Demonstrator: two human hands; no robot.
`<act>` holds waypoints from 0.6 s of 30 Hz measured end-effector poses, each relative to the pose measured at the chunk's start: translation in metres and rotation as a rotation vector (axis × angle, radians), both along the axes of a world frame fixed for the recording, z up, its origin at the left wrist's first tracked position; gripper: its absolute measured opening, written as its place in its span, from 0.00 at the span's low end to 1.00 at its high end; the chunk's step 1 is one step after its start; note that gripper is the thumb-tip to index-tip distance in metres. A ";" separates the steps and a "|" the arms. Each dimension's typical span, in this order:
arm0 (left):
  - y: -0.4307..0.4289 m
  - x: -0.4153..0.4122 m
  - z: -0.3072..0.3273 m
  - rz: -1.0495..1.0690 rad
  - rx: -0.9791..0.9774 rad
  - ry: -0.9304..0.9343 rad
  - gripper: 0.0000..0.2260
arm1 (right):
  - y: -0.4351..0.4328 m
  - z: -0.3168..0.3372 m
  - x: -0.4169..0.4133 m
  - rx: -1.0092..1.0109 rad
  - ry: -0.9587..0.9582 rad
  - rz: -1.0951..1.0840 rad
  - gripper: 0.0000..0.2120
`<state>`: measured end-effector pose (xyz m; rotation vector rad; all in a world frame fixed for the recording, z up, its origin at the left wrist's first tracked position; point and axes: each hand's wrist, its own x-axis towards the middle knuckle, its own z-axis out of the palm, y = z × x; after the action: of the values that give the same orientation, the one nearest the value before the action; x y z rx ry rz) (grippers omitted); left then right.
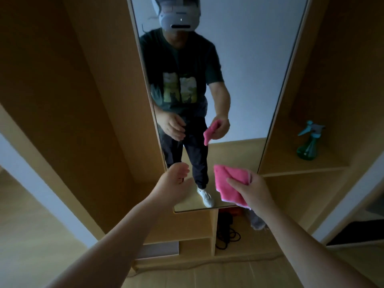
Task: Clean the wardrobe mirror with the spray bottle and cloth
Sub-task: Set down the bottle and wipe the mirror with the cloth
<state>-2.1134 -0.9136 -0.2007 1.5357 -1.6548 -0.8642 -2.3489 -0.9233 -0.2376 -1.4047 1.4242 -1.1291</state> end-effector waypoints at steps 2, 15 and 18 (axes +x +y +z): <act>0.008 -0.009 0.023 -0.124 -0.015 0.026 0.32 | 0.010 0.031 0.018 -0.088 -0.020 0.051 0.17; 0.019 -0.017 0.131 -0.070 -0.250 0.213 0.09 | 0.012 0.166 0.024 -0.434 -0.085 0.291 0.08; 0.020 -0.019 0.153 -0.046 -0.292 0.210 0.10 | 0.003 0.187 0.017 -0.498 -0.059 0.342 0.07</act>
<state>-2.1323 -0.8938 -0.0474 1.1717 -1.5879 -0.7418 -2.3319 -0.9199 -0.0508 -1.8557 0.8408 -1.3326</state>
